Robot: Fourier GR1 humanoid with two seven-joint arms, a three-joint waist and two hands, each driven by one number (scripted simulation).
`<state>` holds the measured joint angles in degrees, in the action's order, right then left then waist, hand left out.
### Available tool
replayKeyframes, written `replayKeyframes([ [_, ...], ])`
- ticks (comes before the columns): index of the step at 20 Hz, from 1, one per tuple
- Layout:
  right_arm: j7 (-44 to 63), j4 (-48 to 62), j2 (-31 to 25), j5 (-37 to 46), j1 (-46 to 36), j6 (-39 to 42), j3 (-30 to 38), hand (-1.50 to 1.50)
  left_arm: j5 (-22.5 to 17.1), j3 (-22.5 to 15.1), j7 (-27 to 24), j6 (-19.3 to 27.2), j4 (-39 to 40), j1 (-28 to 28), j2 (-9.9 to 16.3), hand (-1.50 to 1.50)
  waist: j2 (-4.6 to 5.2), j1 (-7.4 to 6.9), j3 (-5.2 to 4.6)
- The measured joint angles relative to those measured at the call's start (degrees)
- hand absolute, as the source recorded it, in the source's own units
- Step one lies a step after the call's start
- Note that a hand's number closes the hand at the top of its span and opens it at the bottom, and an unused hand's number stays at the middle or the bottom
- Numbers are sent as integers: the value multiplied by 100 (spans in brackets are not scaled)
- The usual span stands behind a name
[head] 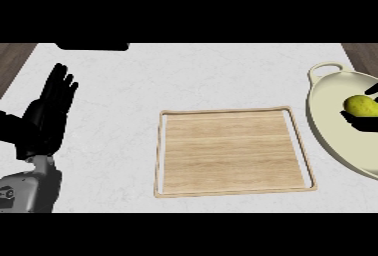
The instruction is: Pick the pear from the tray and place it in the pot
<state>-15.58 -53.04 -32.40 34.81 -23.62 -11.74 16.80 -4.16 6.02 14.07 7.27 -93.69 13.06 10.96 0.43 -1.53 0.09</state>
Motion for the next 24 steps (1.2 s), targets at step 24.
replayKeyframes([
  [24,-2293,3474,-1328,-2447,-1106,3274,1882,-150,-12,93,-22,-108,-79,-123,44,0,14,21,8],
])
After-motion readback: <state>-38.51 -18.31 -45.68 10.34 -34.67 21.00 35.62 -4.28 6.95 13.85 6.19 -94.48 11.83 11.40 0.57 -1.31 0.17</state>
